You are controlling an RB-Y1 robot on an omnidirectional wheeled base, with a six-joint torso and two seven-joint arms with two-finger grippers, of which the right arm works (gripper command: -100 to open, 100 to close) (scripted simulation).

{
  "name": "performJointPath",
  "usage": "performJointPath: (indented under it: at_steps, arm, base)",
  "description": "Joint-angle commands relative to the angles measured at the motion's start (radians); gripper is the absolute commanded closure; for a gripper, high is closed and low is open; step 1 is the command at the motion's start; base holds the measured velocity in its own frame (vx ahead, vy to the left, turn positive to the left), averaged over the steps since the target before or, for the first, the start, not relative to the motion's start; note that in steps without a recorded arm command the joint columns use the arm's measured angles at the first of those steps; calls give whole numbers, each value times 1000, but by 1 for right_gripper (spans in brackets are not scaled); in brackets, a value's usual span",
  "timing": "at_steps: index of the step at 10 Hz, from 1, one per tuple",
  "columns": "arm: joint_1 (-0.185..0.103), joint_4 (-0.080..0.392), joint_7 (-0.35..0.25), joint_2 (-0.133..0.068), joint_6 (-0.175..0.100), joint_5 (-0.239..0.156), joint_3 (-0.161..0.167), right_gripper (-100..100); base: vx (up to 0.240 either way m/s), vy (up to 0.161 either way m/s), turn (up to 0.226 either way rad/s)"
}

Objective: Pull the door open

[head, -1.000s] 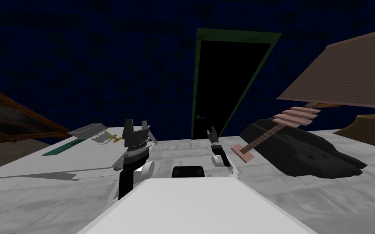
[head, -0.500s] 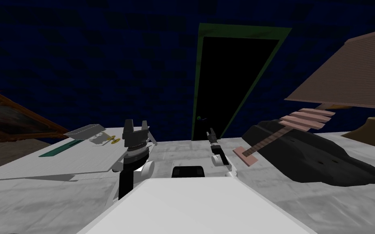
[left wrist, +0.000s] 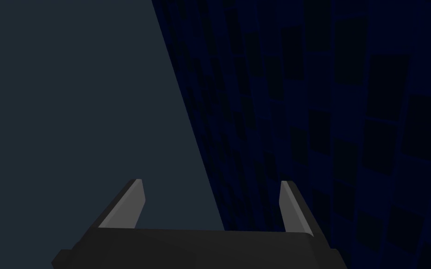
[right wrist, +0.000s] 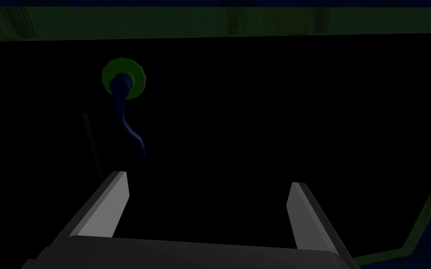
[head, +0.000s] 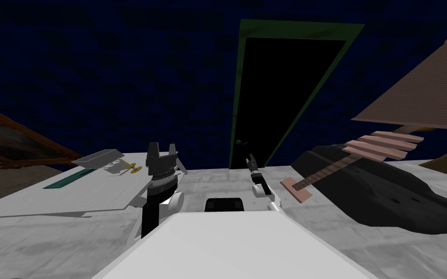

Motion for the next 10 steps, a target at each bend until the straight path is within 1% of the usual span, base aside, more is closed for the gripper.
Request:
performJointPath:
  at_steps: [1, 2, 7, 8, 10]
  arm:
    - [-17, 50, 4, -16, -12, -12, 7, -100]
    - [-17, 56, 4, -16, -12, -12, 7, -100]
    - [-81, 213, 18, -53, -42, -44, 28, -100]
    - [-81, 213, 18, -53, -42, -44, 28, -100]
    - [-104, 271, 24, -67, -54, -57, 35, -100]
  base:
    - [91, 10, 34]
    - [62, -5, 10]
    - [87, -6, 27]
    - [68, -5, 12]
    - [64, -4, 23]
